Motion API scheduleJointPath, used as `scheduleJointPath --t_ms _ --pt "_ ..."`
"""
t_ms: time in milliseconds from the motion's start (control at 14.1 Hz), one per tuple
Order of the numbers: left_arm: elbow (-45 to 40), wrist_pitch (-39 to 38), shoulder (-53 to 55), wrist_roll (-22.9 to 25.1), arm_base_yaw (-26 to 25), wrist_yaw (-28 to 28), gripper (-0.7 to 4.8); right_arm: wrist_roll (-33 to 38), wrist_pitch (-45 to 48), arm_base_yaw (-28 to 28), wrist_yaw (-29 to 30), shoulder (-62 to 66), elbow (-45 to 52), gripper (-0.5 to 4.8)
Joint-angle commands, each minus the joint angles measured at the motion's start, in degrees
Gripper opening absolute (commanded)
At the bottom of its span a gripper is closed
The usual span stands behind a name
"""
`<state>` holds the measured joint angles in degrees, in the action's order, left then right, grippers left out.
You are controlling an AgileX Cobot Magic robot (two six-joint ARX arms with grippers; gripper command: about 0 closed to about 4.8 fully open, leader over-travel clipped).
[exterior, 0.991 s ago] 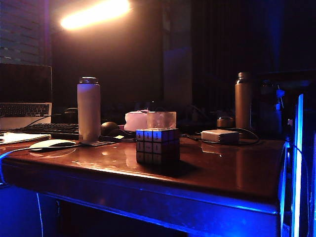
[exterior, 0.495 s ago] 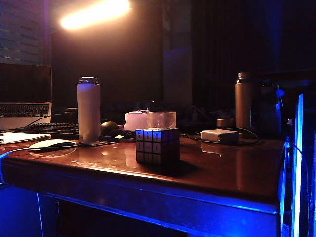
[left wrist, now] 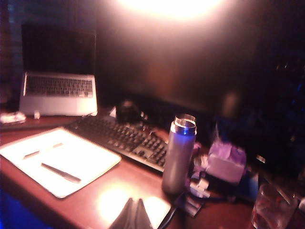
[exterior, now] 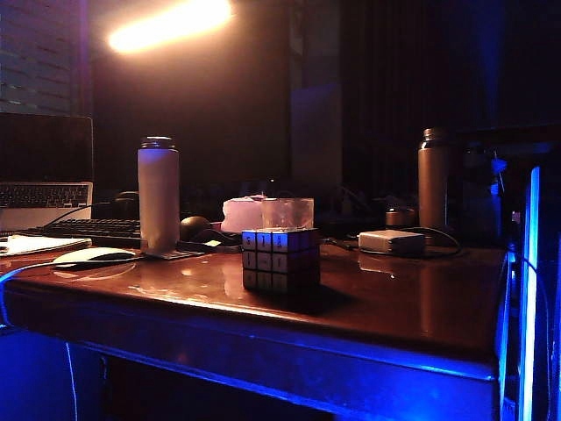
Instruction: Stack the Rubik's Cube on top of the glass cup.
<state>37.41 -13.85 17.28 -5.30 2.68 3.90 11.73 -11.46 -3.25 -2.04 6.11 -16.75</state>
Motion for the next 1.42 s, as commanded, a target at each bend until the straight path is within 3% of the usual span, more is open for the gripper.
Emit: scheduleJointPath --t_ms 71,283,354,495,708,920,1061,1344,1415 --pt "18.95 -11.65 17.53 8.39 -0.07 -12.04 -0.03 -2.60 1.44 -0.02 3.08 12.57 -9.53 -0.01" --pt "38.71 -27.26 33.90 11.52 -0.04 -30.67 -0.03 -7.34 1.42 -0.04 14.78 29.33 -21.42 -0.01" --pt "44.63 -33.81 38.47 13.68 -0.02 -32.70 -0.03 -7.96 0.50 -0.07 19.54 35.34 -25.62 -0.01" --pt "53.40 -44.04 44.57 16.04 2.38 -31.56 -0.03 -8.00 -4.74 -0.63 28.72 51.21 -36.20 -0.01" --pt "54.58 -43.32 45.13 16.44 2.86 -29.62 -0.03 -13.18 -14.29 -6.03 34.82 70.03 -50.29 -0.01" --pt "54.58 -43.30 45.11 16.46 2.80 -29.42 -0.03 -20.13 -21.42 -13.75 34.84 82.29 -59.91 -0.01" --pt "54.58 -42.56 45.13 16.44 2.82 -29.46 -0.03 -22.53 -19.87 -19.19 28.17 84.56 -61.09 -0.01" --pt "54.58 -42.60 45.13 16.39 2.82 -29.55 -0.03 -28.72 -18.25 -26.08 21.11 87.10 -61.02 0.00" --pt "54.58 -42.60 45.13 16.39 2.82 -29.62 -0.03 -28.85 -18.34 -27.30 19.69 88.52 -60.96 0.22"
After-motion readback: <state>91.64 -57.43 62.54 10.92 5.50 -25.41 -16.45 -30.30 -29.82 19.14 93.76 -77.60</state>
